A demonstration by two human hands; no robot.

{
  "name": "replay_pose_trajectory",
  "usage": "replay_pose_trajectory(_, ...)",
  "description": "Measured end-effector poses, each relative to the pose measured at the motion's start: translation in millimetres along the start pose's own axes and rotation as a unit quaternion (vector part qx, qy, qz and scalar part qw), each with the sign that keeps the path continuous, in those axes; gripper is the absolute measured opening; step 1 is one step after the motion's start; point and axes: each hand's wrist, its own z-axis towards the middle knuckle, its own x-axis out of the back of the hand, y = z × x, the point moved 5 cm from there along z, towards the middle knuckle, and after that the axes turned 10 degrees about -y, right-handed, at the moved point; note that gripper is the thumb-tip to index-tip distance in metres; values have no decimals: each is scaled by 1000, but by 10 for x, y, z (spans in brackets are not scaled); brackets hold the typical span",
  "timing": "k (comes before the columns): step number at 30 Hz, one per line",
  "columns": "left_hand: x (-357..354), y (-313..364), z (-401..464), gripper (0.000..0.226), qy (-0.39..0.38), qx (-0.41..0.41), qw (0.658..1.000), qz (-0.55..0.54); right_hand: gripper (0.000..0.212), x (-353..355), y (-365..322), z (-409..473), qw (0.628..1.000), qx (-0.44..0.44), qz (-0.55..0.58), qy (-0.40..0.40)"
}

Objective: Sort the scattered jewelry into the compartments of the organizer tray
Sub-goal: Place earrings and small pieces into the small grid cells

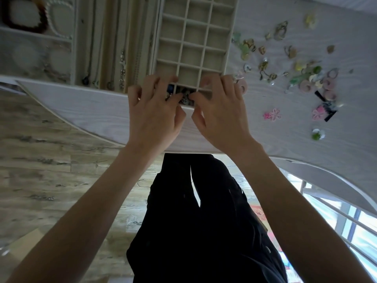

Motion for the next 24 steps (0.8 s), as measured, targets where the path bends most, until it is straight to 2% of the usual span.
replay_pose_trajectory(4, 11, 8, -31, 24, -4, 17, 1000, -5, 25, -10, 7, 28, 1000, -3, 9, 5)
replay_pose_trajectory(10, -18, 84, -38, 28, -25, 41, 999, -9, 21, 11, -54, 59, 1000, 12, 0, 11)
replay_pose_trajectory(19, -33, 99, -151, 36, -31, 71, 997, -24, 31, -74, 8, 144, 996, 14, 86, -8)
replay_pose_trajectory(24, 3, 55, -118, 38, -33, 54, 998, -10, 24, -55, 13, 89, 999, 13, 48, 16)
